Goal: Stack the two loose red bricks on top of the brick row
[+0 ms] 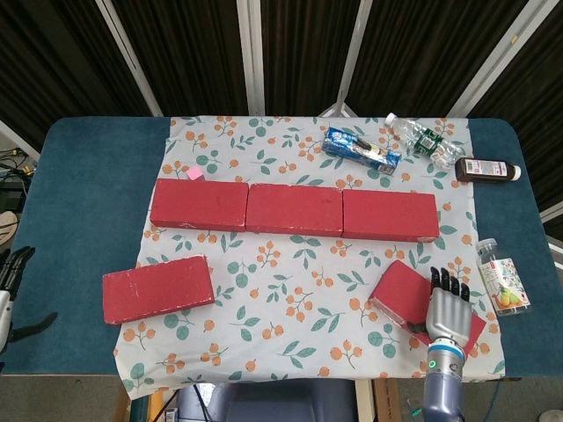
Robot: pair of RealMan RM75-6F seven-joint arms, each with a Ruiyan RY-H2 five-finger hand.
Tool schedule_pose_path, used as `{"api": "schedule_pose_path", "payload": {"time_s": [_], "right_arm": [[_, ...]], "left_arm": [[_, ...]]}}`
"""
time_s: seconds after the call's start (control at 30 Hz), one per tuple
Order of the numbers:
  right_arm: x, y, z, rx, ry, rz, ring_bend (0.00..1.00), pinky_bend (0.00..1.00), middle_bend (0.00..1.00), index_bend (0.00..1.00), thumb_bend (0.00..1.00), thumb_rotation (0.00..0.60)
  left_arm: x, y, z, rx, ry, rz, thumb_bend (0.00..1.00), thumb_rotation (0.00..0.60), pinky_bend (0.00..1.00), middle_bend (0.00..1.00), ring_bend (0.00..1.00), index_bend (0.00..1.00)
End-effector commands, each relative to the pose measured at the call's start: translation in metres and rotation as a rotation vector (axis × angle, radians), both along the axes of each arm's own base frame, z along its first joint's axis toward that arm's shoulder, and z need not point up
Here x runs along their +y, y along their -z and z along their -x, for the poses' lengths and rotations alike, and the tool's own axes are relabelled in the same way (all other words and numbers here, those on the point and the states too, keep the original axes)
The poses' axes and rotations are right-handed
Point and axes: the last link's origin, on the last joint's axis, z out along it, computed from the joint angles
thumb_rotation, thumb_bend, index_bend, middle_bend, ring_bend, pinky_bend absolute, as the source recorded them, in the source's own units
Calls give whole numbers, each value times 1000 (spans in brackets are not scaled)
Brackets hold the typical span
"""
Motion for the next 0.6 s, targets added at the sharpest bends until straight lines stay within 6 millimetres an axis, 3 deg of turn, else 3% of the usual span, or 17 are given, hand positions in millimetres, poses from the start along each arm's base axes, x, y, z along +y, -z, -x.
{"api": "schedule_pose_path", "payload": {"time_s": [0.03, 0.33, 0.6], "right_arm": [[-1, 1, 1, 8, 6, 3, 0, 0, 0, 0, 150, 600], [-3, 3, 4, 6, 19, 4, 0, 0, 0, 0, 150, 600], [0, 0, -5, 6, -6, 7, 0, 0, 0, 0, 150, 600]], "left_arm": [[0, 0, 1, 1, -5, -4, 8, 600, 133, 60, 0, 45], [0, 2, -1, 6, -7, 0, 7, 600, 133, 59, 0, 45], [2, 2, 1, 3, -16, 2, 7, 600, 133, 59, 0, 44]]}}
